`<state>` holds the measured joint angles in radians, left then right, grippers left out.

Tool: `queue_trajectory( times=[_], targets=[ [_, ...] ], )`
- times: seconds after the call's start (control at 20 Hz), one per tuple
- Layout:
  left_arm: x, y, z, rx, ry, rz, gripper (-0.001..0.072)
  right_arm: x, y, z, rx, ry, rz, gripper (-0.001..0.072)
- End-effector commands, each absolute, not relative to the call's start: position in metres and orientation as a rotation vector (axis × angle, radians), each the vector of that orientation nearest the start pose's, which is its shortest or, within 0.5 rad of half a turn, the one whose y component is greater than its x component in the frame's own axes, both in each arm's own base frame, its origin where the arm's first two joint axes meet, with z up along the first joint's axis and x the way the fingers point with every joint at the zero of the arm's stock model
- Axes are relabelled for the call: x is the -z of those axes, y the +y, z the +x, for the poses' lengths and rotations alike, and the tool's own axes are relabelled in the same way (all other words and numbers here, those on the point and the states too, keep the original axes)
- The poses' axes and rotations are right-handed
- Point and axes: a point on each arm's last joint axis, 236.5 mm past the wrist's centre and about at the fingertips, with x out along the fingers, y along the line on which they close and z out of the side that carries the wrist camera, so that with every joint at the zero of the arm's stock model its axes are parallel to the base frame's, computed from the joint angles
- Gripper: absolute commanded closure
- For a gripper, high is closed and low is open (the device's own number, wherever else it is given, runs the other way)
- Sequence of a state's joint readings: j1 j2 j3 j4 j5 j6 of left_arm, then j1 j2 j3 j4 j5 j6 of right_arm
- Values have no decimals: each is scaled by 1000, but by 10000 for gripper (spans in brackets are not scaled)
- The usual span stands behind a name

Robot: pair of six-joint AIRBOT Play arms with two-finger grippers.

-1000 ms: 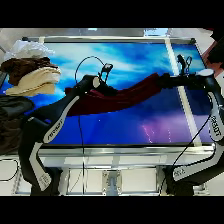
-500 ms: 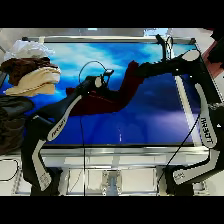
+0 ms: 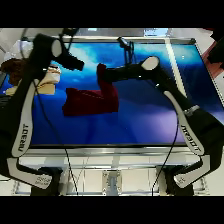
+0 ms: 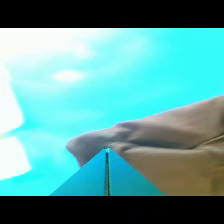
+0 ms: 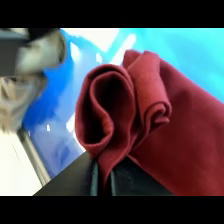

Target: Fold the shirts.

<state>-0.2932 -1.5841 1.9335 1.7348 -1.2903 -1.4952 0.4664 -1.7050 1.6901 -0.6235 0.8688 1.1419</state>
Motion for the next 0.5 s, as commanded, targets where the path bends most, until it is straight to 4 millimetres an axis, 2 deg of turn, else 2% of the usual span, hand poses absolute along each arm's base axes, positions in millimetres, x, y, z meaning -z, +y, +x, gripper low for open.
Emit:
queue_trajectory(
  times=[0.0,0.15,0.2,0.25,0.3,0.4,0.45],
  targets=[
    [-193,-69,488,79,896,314,696,-97,458,451,-946,765,481,683],
    [-189,-80,486,119,907,284,696,-58,496,448,-943,799,632,680],
    [-189,-84,485,133,908,273,696,-51,501,450,-935,807,680,639],
    [-188,-86,485,141,909,267,696,-50,504,451,-935,814,731,365],
    [-188,-87,485,144,910,266,697,-55,501,455,-932,811,761,260],
    [-188,-87,484,147,910,272,697,-71,485,462,-980,791,741,260],
    [-188,-87,484,147,910,272,696,-79,469,468,-1005,788,725,261]
  ],
)
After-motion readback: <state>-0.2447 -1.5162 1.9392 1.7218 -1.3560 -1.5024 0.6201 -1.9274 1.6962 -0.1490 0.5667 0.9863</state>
